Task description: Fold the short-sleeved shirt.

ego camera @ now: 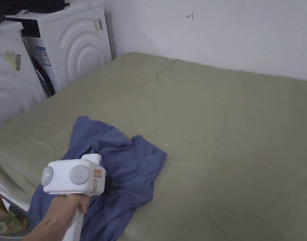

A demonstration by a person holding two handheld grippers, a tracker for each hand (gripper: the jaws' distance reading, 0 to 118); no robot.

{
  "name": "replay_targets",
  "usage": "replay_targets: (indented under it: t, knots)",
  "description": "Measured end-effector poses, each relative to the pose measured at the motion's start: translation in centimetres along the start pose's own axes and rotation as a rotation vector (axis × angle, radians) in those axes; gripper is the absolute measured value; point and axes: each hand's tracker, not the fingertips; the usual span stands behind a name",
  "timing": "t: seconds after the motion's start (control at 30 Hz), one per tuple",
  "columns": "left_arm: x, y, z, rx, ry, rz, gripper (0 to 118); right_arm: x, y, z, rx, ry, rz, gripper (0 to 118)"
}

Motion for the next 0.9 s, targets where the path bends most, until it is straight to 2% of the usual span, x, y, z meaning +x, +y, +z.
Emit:
replay_targets:
  t: [0.23, 0.43, 0.63, 0.9]
  knots:
    - [3.7, 2.2, 3.1, 0.097, -0.081, -0.003, 4, 1.8, -0.8, 1.4, 0.012, -0.036, -0.045, 1]
    - [11.7, 4.2, 4.3, 0.124, -0.147, -0.104, 4, 3.7, -1.8, 2.9, 0.021, -0.082, -0.103, 1]
    - [23.5, 6.1, 4.4, 0.152, -0.286, -0.215, 4, 6.8, -2.7, 4.3, 0.022, -0.155, -0.151, 1]
    - [41.9, 6.6, 3.6, 0.139, -0.491, -0.438, 4, 11.9, -4.0, 5.8, 0.022, -0.273, -0.240, 1]
